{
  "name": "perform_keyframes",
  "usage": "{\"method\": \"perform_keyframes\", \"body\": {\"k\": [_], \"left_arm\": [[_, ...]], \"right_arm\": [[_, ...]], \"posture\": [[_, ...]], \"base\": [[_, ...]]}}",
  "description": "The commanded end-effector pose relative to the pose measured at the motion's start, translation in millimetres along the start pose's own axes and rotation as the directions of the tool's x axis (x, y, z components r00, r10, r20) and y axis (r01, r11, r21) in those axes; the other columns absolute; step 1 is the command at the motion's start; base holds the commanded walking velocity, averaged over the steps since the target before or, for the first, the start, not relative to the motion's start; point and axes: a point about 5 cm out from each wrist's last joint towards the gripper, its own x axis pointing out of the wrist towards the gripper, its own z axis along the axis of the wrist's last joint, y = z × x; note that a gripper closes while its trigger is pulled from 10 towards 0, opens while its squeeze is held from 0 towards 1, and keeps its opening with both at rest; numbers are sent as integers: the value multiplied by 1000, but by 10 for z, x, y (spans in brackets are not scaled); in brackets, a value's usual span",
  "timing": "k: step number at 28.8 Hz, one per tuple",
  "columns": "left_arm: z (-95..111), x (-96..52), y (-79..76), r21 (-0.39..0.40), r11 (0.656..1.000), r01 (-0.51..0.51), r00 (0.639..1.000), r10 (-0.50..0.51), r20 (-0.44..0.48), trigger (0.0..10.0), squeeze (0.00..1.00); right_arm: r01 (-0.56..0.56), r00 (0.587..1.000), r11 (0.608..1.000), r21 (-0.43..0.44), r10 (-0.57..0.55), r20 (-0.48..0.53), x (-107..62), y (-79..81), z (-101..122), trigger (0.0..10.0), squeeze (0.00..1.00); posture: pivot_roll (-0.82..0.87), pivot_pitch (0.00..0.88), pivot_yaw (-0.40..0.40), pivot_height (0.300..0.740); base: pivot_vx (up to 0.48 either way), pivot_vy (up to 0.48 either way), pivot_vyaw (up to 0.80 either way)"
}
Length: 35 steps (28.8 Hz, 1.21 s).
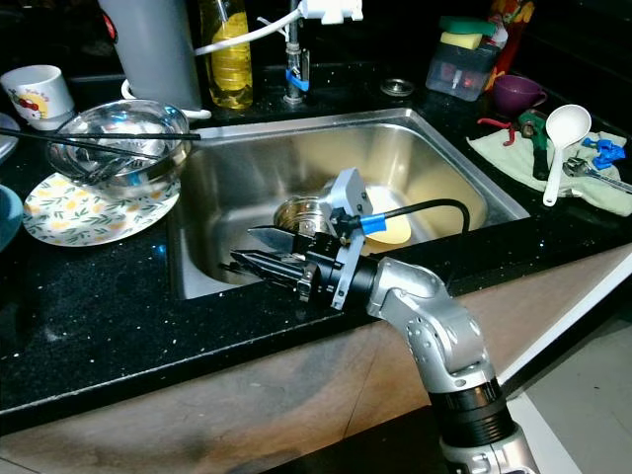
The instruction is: Kitchen organization
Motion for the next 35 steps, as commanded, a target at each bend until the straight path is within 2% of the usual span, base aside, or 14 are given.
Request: {"method": "perform_keyframes", "body": {"k": [1,9,11,13,19,20,21,23,25,26,28,29,32,35], "left_arm": [[-13,12,-10,6,1000,5,1000,-5,-10,0,0],[49,-42,139,-31,996,-86,995,87,46,0,0],[137,-115,309,-128,976,-175,975,190,113,0,0],[175,-138,363,-173,965,-198,964,223,141,0,0],[400,-257,559,-435,883,-176,892,330,309,0,0],[459,-287,623,-499,852,-158,862,366,351,0,0],[459,-287,623,-499,852,-158,862,366,351,0,0],[547,-346,731,-569,810,-142,809,426,405,0,0],[661,-436,848,-618,777,-122,724,495,480,0,0],[661,-436,848,-618,777,-122,724,495,480,0,0],[766,-538,939,-658,748,-87,632,552,544,0,0],[766,-538,939,-658,748,-87,632,552,544,0,0],[882,-666,1011,-686,727,-34,522,599,608,0,0],[905,-698,1035,-701,713,-22,493,617,613,0,0]], "right_arm": [[-17,1000,1000,2,17,-5,-6,37,-19,10000,0],[-21,1000,1000,5,21,-1,-6,40,-16,10000,0],[-21,1000,1000,9,21,5,-7,39,-11,10000,0],[-22,1000,1000,10,22,6,-6,39,-11,10000,0],[-25,1000,1000,15,25,10,-1,43,-15,10000,0],[-27,1000,999,17,27,12,-1,45,-12,10000,0],[-27,1000,999,17,27,12,-1,45,-12,10000,0],[-28,1000,999,19,28,14,-3,47,-8,10000,0],[-28,1000,999,20,27,16,-7,50,-4,10000,0],[-28,1000,999,20,27,16,-7,50,-4,10000,0],[-28,999,999,23,27,19,-11,53,-1,10000,0],[-28,999,999,23,27,19,-11,53,-1,10000,0],[-26,999,999,27,26,22,-14,55,3,10000,0],[-26,999,999,29,25,24,-16,55,5,10000,0]], "posture": [[11,176,-64,740],[10,171,-65,740],[13,168,-67,740],[12,169,-65,740],[14,168,-65,740],[13,168,-64,740],[13,168,-64,740],[13,168,-63,740],[11,169,-62,740],[11,169,-62,740],[10,171,-62,740],[10,171,-62,740],[9,174,-61,740],[9,174,-61,740]], "base": [[0,0,0],[0,0,0],[0,0,0],[0,0,0],[0,0,0],[0,0,0],[0,0,0],[0,0,0],[0,0,0],[0,0,0],[0,0,0],[0,0,0],[0,0,0],[0,0,0]]}}
